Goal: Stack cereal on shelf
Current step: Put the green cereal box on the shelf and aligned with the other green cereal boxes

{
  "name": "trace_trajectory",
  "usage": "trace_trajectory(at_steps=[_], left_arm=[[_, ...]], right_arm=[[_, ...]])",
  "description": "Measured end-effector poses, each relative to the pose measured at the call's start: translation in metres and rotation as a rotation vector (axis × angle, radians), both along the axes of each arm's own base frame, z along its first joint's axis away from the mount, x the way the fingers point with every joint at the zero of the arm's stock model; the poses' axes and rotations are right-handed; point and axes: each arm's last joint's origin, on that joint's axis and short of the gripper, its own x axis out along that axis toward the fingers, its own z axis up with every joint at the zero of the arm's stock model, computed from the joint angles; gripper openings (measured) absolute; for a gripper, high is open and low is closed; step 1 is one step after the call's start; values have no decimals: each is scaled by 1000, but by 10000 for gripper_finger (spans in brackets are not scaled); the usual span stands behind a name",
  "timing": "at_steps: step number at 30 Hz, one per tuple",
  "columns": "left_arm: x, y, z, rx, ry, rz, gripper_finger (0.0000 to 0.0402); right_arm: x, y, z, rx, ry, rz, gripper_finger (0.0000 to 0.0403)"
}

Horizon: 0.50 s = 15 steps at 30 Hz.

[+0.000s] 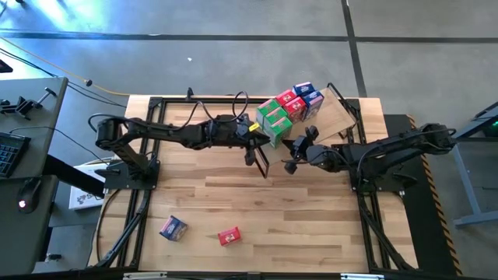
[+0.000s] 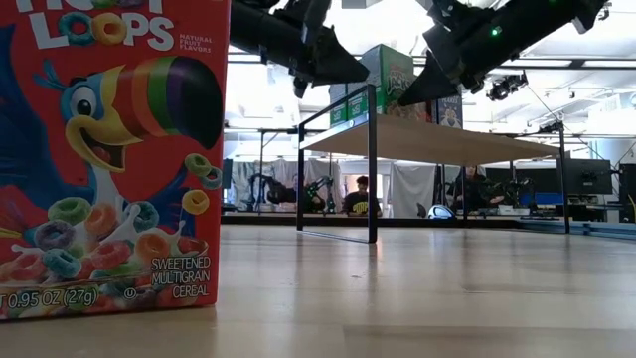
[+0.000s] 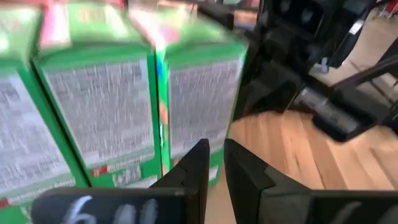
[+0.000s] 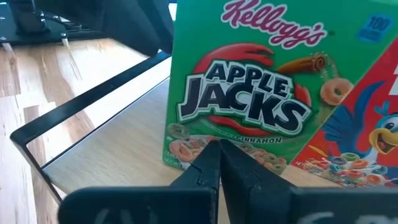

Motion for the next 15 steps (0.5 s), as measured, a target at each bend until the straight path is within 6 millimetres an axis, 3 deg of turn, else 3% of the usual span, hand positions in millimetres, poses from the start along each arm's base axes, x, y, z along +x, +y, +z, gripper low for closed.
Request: trace_trajectory(at_steps=[15], left_arm=[[-3, 3, 5, 27, -3, 5, 42]], right_arm=[[0, 12, 2, 1, -22, 48, 0]])
